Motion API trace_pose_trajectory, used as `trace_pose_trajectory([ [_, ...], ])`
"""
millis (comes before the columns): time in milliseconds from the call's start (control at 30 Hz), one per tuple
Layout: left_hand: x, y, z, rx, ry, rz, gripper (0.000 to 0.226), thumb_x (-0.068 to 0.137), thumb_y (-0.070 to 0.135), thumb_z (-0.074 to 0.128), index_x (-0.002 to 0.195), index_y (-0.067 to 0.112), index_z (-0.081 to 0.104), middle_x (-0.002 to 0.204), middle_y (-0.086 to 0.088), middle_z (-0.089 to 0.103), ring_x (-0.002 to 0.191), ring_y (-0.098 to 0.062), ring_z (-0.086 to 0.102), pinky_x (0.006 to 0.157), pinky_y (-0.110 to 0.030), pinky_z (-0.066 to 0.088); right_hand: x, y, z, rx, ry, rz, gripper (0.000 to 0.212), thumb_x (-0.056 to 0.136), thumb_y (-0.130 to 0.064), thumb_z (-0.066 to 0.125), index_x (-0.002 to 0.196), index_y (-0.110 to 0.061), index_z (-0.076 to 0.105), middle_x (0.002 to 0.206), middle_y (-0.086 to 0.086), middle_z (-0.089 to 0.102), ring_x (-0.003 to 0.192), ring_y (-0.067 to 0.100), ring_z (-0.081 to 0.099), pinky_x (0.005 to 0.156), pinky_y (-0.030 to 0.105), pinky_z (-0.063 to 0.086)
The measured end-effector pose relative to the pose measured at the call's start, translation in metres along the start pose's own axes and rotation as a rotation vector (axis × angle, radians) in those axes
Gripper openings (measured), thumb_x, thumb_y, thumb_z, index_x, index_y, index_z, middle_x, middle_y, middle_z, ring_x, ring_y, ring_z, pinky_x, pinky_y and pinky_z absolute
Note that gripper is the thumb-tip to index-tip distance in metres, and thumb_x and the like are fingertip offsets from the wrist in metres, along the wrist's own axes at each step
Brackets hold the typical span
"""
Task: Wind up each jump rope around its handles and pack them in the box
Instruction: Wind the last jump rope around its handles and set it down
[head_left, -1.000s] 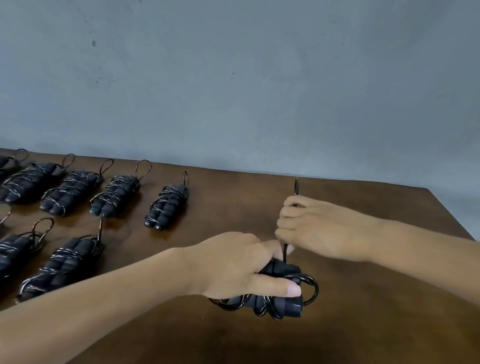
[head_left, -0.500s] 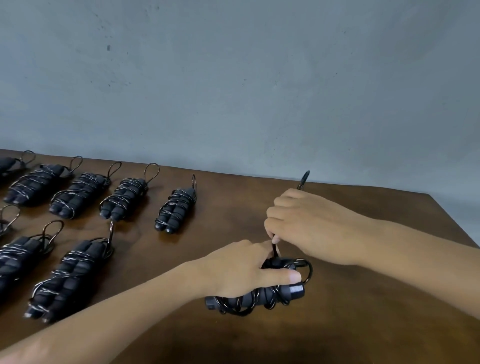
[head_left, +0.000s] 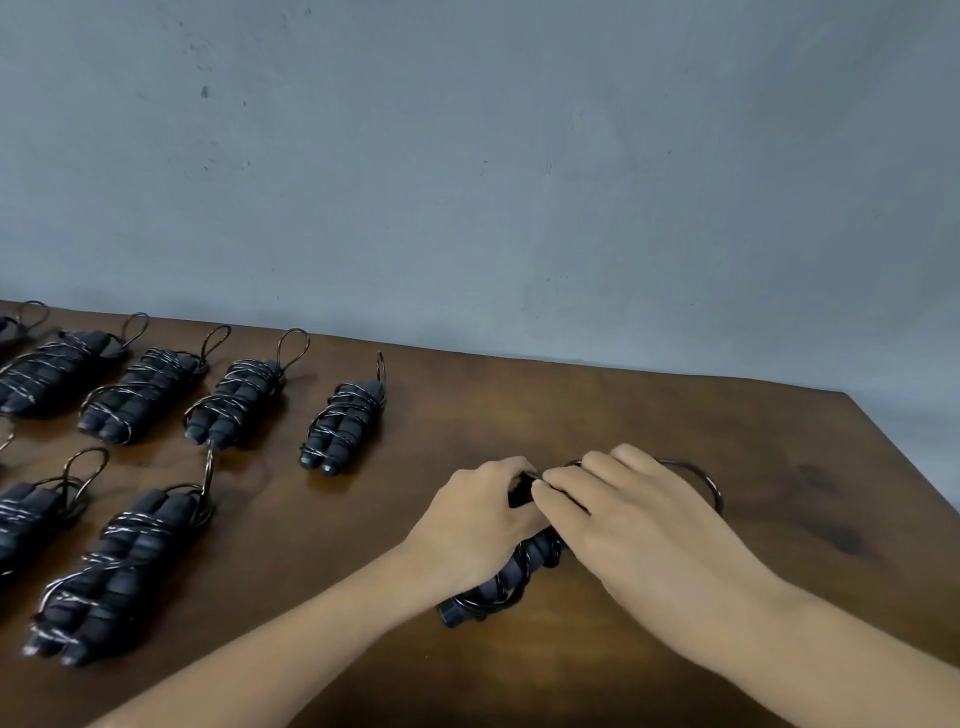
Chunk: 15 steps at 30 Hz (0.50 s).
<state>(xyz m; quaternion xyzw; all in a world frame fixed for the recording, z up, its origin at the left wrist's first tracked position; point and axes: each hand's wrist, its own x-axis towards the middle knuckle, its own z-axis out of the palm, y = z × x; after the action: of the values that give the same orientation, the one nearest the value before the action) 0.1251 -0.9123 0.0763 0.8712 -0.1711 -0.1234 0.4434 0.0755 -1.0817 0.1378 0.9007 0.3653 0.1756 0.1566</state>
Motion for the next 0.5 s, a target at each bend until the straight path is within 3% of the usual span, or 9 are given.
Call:
trace_pose_trajectory([
  [133,0.001,0.000,0.000,-0.150,0.018,-0.051,0.026,0.095,0.050,0.059,0.097,0.026,0.066,0.085,0.001,0.075,0.071,-0.012,0.064,0.070,-0.030,0.052,-0.009,-0.005,0.007,0.164,0.005,0.301,0.056,0.054,0.014,0.068,0.104,-0.012,0.068,0.096,0.003,0.062,0.062,0.020,0.055,0.049,0.029,0.042],
  [200,0.001,-0.002,-0.001,-0.239,-0.010,-0.068,0.031,0.095,0.056,0.063,0.094,0.026,0.066,0.088,0.001,0.075,0.074,-0.014,0.067,0.074,-0.031,0.053,-0.010,-0.009,0.014,0.280,0.003,0.460,0.053,0.062,0.004,0.084,0.108,-0.015,0.065,0.094,0.000,0.057,0.056,0.017,0.051,0.045,0.025,0.034],
  [300,0.002,-0.004,-0.001,-0.384,-0.089,-0.085,0.033,0.097,0.054,0.065,0.100,0.022,0.068,0.094,-0.002,0.075,0.079,-0.010,0.067,0.084,-0.036,0.056,-0.013,-0.016,0.029,0.372,0.056,0.562,0.024,0.091,-0.016,0.070,0.110,-0.022,0.056,0.091,-0.006,0.049,0.057,0.012,0.045,0.046,0.024,0.034],
  [367,0.001,-0.006,-0.002,-0.472,-0.160,-0.111,0.031,0.100,0.050,0.063,0.110,0.021,0.069,0.106,-0.005,0.076,0.093,-0.014,0.073,0.096,-0.041,0.057,-0.014,-0.021,0.035,0.461,0.072,0.616,0.015,0.101,-0.026,0.053,0.116,-0.028,0.054,0.095,-0.010,0.047,0.062,0.014,0.050,0.050,0.029,0.044],
  [500,-0.003,-0.010,-0.006,-0.619,-0.324,-0.136,0.036,0.104,0.046,0.058,0.129,0.021,0.064,0.124,-0.006,0.074,0.116,-0.024,0.071,0.106,-0.047,0.055,-0.014,-0.032,0.033,0.629,0.194,0.679,0.026,0.104,-0.033,0.039,0.120,-0.029,0.059,0.100,-0.012,0.049,0.068,0.014,0.058,0.054,0.036,0.053],
])
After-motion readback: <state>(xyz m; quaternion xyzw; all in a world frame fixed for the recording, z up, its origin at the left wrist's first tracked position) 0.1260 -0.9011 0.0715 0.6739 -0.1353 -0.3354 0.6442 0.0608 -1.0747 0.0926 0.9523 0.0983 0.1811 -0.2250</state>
